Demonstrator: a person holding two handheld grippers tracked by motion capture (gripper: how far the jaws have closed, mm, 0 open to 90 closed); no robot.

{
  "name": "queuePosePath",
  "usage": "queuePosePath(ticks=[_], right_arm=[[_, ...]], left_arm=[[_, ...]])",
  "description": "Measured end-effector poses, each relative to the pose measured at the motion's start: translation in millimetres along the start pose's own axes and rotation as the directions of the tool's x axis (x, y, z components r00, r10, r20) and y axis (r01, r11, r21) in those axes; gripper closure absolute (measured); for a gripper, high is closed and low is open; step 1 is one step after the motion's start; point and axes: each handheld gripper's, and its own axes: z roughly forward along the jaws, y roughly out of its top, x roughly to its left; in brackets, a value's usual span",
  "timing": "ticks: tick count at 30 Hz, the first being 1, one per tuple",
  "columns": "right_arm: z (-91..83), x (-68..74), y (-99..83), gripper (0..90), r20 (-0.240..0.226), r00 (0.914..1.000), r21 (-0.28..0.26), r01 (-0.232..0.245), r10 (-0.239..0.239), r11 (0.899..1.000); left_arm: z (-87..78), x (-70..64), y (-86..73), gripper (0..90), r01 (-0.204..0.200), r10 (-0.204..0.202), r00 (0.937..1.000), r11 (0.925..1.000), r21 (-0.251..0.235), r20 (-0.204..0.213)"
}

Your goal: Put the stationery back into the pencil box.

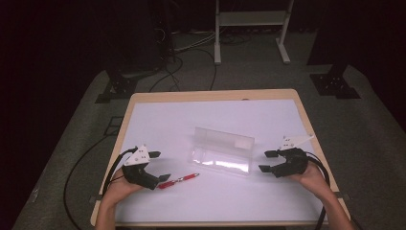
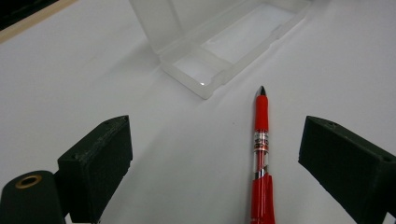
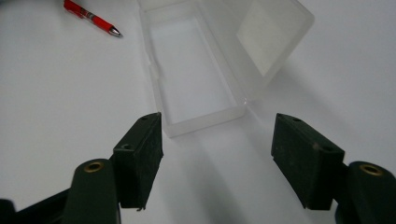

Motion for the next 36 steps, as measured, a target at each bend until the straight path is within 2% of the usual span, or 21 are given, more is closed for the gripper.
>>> queuePosePath(ticks=[5, 7, 16, 22, 27, 30, 34, 36], right_arm=[[-3.2, -2.8, -6.7, 31.2, 0.019, 0.9996, 0.003, -0.022, 0.022, 1.000], [-6.8, -3.6, -10.3, 31.3, 0.030, 0.9992, -0.012, -0.027, 0.028, 1.000], [-16.3, -5.0, -23.9, 31.2, 0.057, 0.9967, -0.015, -0.057, 0.058, 0.998], [-22.3, -5.2, -31.7, 31.2, 0.075, 0.9956, -0.027, -0.055, 0.056, 0.998], [-26.4, -2.8, -37.5, 30.9, 0.093, 0.9940, -0.030, -0.055, 0.057, 0.998], [-27.6, -1.7, -40.5, 31.0, 0.106, 0.9925, -0.034, -0.057, 0.061, 0.998], [-27.1, -1.2, -45.6, 29.4, 0.108, 0.9916, -0.039, -0.068, 0.072, 0.997], [-27.9, 0.0, -49.0, 28.4, 0.108, 0.9908, -0.036, -0.078, 0.082, 0.996]], left_arm=[[3.7, -0.4, -1.0, 12.0, -0.002, 0.002, 0.9999, 0.9998, 0.018, 0.014], [5.8, -1.0, -1.6, 12.0, -0.005, 0.005, 0.9998, 0.9996, 0.029, 0.017], [15.1, -4.9, -1.2, 15.9, -0.031, 0.028, 0.9982, 0.9967, 0.074, 0.052], [22.0, -9.2, -0.5, 24.9, -0.054, 0.045, 0.9942, 0.9941, 0.094, 0.097], [28.5, -12.7, 1.5, 31.2, -0.067, 0.056, 0.9919, 0.9936, 0.091, 0.114], [33.5, -14.3, 2.6, 33.3, -0.065, 0.051, 0.9903, 0.9926, 0.103, 0.129], [39.2, -13.9, 2.5, 33.0, -0.040, 0.021, 0.9882, 0.9911, 0.127, 0.152], [41.7, -14.9, 2.9, 34.3, -0.047, 0.026, 0.9883, 0.9893, 0.138, 0.150]])
